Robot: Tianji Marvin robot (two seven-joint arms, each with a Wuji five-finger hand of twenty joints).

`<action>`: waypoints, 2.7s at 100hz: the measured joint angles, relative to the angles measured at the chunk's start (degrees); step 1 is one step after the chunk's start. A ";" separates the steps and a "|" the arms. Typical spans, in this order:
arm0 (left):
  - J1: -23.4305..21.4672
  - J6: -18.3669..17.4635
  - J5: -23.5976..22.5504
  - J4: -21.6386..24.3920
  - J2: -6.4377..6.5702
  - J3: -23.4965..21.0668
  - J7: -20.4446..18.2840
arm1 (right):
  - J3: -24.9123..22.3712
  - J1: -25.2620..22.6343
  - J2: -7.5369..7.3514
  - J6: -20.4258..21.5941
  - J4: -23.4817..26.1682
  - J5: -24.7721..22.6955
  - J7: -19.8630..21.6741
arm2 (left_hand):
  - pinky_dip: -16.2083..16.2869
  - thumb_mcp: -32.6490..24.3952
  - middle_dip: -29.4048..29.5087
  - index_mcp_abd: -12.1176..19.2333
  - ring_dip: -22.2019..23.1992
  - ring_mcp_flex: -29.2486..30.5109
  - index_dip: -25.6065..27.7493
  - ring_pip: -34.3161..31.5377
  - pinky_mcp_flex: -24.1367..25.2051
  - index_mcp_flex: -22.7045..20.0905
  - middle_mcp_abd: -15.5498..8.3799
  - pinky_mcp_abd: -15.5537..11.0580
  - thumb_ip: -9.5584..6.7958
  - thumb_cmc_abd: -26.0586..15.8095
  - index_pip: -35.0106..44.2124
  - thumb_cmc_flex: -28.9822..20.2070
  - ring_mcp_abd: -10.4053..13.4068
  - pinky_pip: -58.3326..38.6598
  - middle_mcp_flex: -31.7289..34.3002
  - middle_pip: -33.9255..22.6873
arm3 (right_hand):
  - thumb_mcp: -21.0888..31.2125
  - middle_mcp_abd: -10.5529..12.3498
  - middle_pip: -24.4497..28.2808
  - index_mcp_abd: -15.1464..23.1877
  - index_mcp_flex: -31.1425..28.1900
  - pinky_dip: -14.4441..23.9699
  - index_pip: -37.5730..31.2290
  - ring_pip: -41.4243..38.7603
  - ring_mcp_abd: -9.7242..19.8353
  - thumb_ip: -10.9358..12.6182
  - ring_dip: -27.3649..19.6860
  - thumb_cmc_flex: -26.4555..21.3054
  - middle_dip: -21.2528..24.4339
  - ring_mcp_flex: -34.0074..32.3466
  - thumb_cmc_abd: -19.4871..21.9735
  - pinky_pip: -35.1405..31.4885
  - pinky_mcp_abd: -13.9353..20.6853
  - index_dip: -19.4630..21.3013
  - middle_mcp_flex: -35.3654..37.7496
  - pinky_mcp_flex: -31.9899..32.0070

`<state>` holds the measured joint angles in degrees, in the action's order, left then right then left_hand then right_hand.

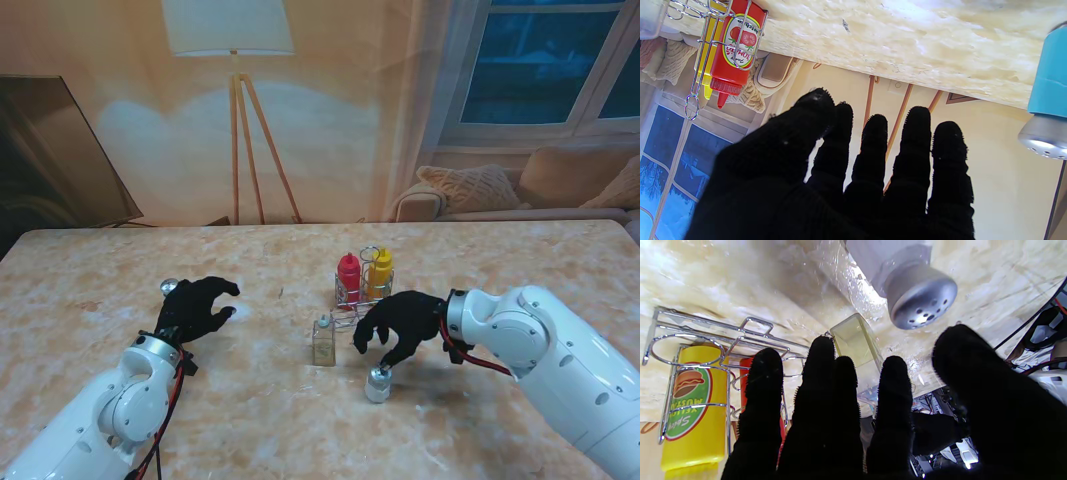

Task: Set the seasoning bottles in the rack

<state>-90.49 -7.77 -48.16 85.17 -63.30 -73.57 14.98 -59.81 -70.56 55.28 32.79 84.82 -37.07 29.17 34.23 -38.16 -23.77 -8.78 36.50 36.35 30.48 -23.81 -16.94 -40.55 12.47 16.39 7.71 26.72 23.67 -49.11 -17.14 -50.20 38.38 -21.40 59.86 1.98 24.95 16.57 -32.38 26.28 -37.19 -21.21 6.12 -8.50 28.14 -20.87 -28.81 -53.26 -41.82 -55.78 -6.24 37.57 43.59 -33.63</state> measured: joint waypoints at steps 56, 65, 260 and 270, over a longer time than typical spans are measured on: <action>0.00 0.00 -0.13 0.02 0.02 0.00 -0.11 | 4.82 2.48 -1.41 2.29 -1.30 0.36 3.08 | 0.00 0.00 0.00 0.00 0.00 0.00 0.00 0.00 0.00 0.00 0.00 0.00 0.00 0.60 0.00 0.00 0.00 0.00 0.00 0.00 | 3.00 -2.81 -1.99 0.03 5.82 1.19 3.11 1.33 -0.72 0.00 0.00 0.05 0.08 2.33 -2.85 0.69 0.00 -1.12 -7.35 1.25; 0.00 0.00 -0.15 0.02 0.03 0.00 -0.11 | 5.46 3.14 -1.48 2.53 -1.59 0.38 3.66 | 0.00 0.00 0.00 0.00 0.00 0.00 0.00 0.00 0.00 0.00 0.00 0.00 0.00 0.60 0.00 0.00 0.00 0.00 0.00 0.00 | 3.50 -2.95 -1.99 0.03 6.29 1.26 3.33 1.36 -0.73 0.00 0.00 0.00 0.08 2.97 -3.75 0.71 0.00 -1.42 -7.37 1.53; -0.13 0.01 -0.20 0.19 0.05 -0.13 -0.18 | 4.61 2.56 -0.11 -0.47 -2.92 -0.06 0.16 | 0.00 0.00 0.00 0.01 0.00 0.00 0.00 0.00 0.00 0.00 0.00 0.00 0.00 0.60 0.00 0.00 0.00 0.01 -0.01 0.00 | 0.22 6.98 15.96 7.40 -8.09 1.95 -14.21 -25.36 8.32 -9.96 14.64 -9.01 -19.04 -12.54 -8.58 -2.04 6.06 -0.33 11.08 -11.03; -0.13 0.01 -0.19 0.19 0.05 -0.11 -0.22 | 1.80 1.41 0.09 0.39 -1.59 -3.55 -0.44 | 0.00 0.00 0.00 0.01 0.01 0.00 0.00 0.00 0.00 0.00 0.00 0.00 0.00 0.60 0.00 0.00 0.00 0.01 -0.01 0.00 | 0.21 6.97 15.96 7.68 -8.52 1.96 -14.33 -25.75 8.56 -9.96 14.64 -9.01 -19.06 -13.20 -8.55 -2.11 6.06 -0.33 11.13 -11.10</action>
<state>-90.62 -7.76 -48.35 85.36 -63.25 -73.68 14.77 -58.01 -69.15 55.37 33.18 83.23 -40.61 28.73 34.23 -38.16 -23.77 -8.78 36.50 36.35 30.48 -23.80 -16.94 -40.55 12.47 16.39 7.71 27.32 23.67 -49.12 -17.14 -50.19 38.37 -21.40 60.07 8.95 40.91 24.25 -40.90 28.23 -51.52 -46.96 14.68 -18.46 42.78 -29.88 -47.87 -66.46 -50.37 -57.89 -0.18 37.25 54.73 -44.73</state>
